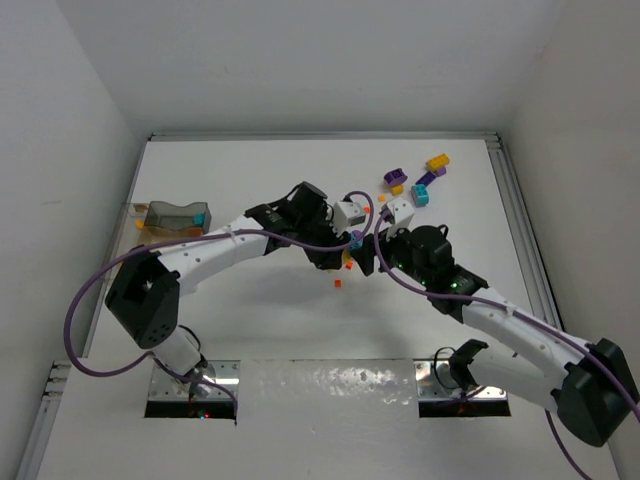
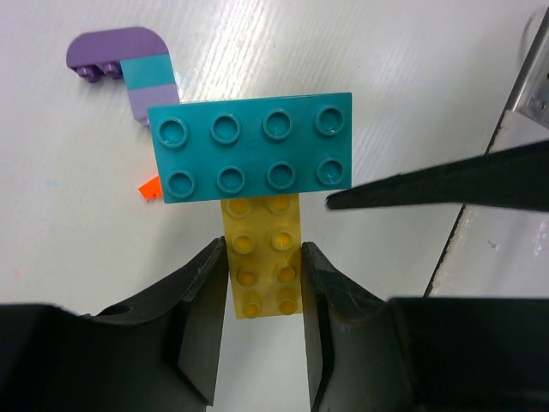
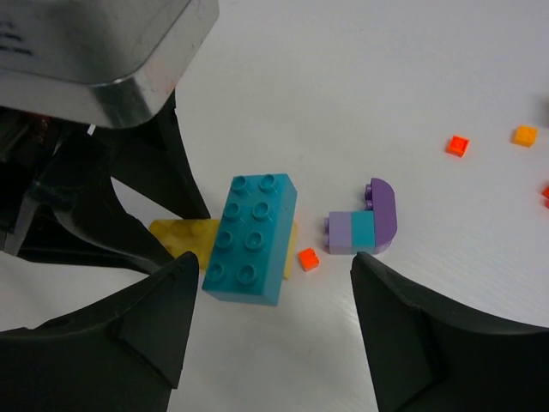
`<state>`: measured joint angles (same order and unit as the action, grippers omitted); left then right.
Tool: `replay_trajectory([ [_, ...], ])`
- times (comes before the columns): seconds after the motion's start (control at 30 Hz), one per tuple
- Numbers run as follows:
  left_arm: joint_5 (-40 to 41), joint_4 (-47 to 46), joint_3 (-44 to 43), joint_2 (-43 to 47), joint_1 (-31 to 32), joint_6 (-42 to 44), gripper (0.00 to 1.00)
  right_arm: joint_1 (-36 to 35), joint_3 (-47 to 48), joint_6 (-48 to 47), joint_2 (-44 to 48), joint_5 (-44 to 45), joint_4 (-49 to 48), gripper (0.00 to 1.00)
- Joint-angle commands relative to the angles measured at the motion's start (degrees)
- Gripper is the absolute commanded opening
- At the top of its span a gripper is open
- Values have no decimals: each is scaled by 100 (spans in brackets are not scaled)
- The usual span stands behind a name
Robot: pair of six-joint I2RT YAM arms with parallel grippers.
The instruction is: Sort the legos into containers by color
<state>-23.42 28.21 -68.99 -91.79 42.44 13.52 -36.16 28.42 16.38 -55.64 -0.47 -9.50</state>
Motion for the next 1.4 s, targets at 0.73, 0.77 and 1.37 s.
replay_trajectory([
  [0.73, -84, -228, -484, -41, 28, -7, 0, -163, 383, -38, -677, 29, -588, 41],
  [0.77, -84, -237, -484, -50, 28, -7, 0, -163, 383, -39, -668, 29, -623, 37],
  [1.37, 866, 27, 342, -471, -33, 468, 0, -102, 620, 551, -501, 1330, -924, 0],
])
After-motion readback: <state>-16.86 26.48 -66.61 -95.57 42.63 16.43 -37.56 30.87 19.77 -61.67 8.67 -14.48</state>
